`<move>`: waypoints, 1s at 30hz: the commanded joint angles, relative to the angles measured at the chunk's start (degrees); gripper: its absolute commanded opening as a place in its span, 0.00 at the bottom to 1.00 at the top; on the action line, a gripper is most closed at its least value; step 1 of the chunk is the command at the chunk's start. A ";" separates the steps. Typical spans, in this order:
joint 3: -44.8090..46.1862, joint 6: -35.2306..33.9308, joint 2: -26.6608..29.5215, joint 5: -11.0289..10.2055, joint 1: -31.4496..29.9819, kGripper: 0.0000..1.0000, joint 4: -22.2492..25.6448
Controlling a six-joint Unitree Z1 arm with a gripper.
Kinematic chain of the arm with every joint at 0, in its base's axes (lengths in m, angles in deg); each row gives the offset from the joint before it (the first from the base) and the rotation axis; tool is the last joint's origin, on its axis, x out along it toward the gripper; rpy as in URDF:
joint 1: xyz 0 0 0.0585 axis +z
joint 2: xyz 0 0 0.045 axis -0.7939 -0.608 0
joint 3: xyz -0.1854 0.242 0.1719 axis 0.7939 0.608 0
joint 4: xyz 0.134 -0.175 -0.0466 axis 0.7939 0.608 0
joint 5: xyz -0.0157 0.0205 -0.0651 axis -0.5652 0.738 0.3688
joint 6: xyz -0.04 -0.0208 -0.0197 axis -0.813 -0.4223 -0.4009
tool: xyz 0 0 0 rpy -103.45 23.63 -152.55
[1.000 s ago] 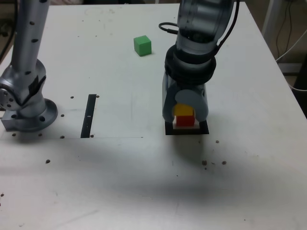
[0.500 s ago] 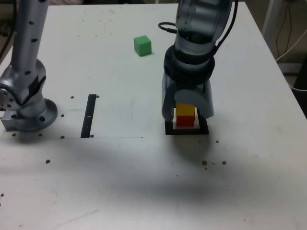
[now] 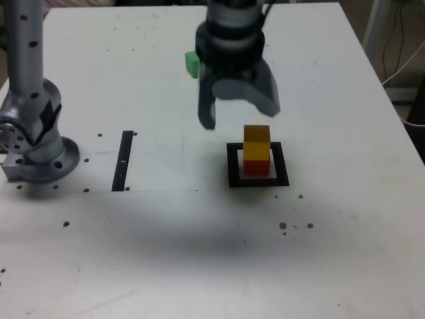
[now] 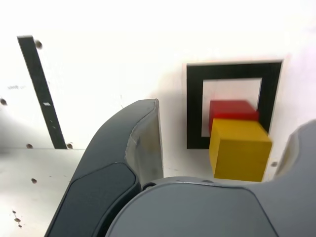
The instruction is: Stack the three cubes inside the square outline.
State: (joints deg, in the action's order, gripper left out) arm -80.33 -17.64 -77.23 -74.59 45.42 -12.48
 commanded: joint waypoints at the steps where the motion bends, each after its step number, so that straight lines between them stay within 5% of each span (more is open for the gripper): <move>1: 0.59 2.54 0.72 0.08 3.10 0.99 0.12; 19: -0.53 23.28 0.62 -0.13 32.88 0.99 -2.38; 30: -2.93 29.76 -3.59 -1.90 46.66 0.99 -5.87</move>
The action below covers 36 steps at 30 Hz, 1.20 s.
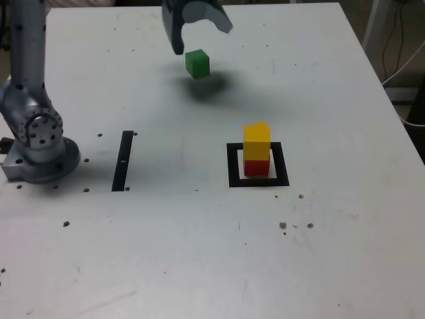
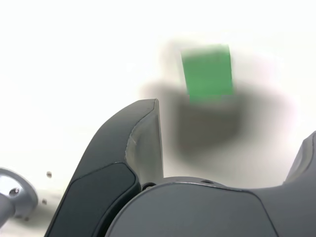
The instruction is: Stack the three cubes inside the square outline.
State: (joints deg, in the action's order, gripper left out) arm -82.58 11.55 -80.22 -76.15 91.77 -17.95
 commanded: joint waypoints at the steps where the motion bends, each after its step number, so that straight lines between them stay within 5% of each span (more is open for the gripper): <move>1: -0.96 0.89 -1.01 -0.56 0.96 0.99 -0.61; 9: -1.44 1.81 -4.67 -1.10 3.36 0.95 -1.25; 26: 0.09 2.88 -9.55 1.71 4.64 0.80 -4.13; 36: 0.10 3.12 -9.50 2.66 4.64 0.60 -4.68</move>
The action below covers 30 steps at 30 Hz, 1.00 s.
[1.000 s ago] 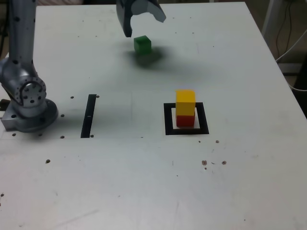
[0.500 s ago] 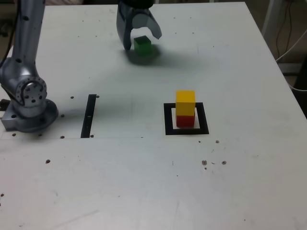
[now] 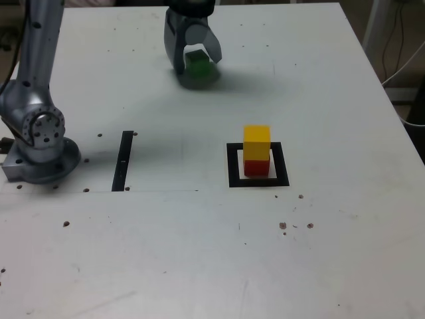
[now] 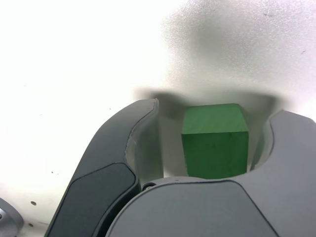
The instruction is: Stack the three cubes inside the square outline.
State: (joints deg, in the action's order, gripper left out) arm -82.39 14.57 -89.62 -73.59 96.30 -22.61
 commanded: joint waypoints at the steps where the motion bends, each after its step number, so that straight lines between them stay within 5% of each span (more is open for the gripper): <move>1: -0.12 0.10 -0.16 0.19 0.11 0.58 -0.03; 13: -1.03 0.28 -0.36 0.55 0.11 0.23 -0.49; 30: -2.15 0.67 4.62 3.71 -3.73 0.20 1.46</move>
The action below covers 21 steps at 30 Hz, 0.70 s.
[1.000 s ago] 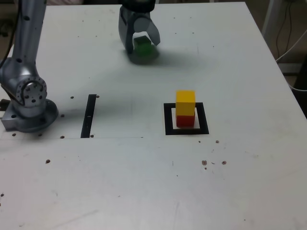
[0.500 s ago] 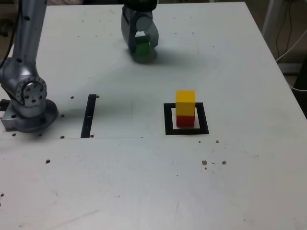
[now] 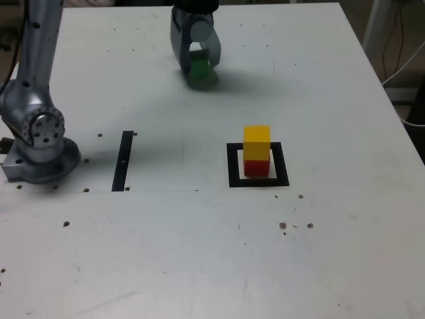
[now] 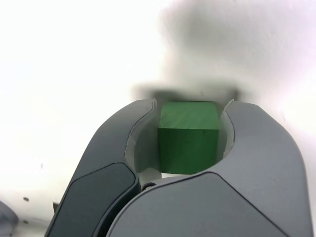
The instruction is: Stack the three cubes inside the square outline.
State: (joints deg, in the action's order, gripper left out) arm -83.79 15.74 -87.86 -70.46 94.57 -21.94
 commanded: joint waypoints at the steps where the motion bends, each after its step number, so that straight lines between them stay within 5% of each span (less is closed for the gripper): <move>1: -1.11 -0.95 4.20 0.89 -3.31 0.20 1.37; 11: -9.55 -9.13 11.58 -0.21 -20.95 0.19 15.33; 21: -11.97 -21.90 11.48 -0.42 -38.51 0.19 20.72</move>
State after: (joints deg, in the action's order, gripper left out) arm -95.51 -5.26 -76.32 -70.79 57.27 -1.36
